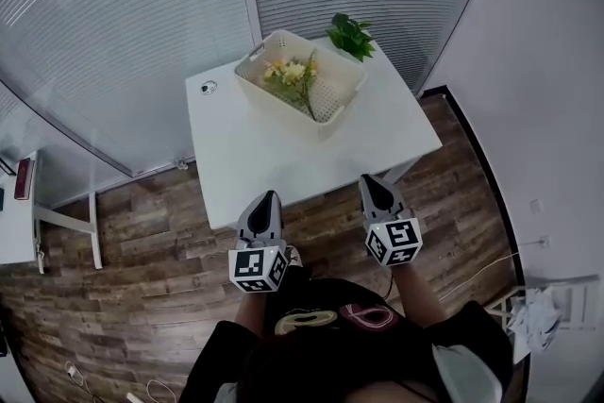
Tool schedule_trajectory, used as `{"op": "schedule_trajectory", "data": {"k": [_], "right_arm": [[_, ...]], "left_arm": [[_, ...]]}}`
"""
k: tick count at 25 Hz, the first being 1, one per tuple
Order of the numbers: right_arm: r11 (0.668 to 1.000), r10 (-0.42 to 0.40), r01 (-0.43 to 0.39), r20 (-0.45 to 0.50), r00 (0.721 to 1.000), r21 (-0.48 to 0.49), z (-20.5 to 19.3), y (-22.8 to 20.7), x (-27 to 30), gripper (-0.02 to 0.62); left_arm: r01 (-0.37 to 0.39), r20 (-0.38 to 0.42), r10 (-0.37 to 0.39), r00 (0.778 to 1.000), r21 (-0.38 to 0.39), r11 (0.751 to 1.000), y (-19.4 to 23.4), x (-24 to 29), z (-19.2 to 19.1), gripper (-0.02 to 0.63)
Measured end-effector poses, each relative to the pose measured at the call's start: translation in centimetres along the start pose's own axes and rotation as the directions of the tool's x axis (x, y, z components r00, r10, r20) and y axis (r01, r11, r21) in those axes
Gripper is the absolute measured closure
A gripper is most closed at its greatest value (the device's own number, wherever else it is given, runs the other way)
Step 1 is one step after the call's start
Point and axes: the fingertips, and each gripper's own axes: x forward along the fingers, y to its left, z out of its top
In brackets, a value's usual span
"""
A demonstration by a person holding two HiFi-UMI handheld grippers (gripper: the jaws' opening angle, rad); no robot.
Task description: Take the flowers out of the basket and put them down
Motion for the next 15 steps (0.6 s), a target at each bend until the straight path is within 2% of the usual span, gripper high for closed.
{"op": "schedule_trajectory", "data": {"k": [10, 15], "right_arm": [[0.998, -0.068, 0.068, -0.018, 0.998, 0.017, 0.6, 0.9, 6.0, 0.584], [0.998, -0.067, 0.067, -0.045, 0.997, -0.002, 0.9, 1.5, 7.6, 0.584]], "left_arm": [[0.057, -0.013, -0.057, 0.998, 0.004, 0.998, 5.9, 4.8, 1.3, 0.588], [0.055, -0.010, -0.055, 0.998, -0.004, 0.998, 7.4, 5.9, 1.8, 0.588]]}}
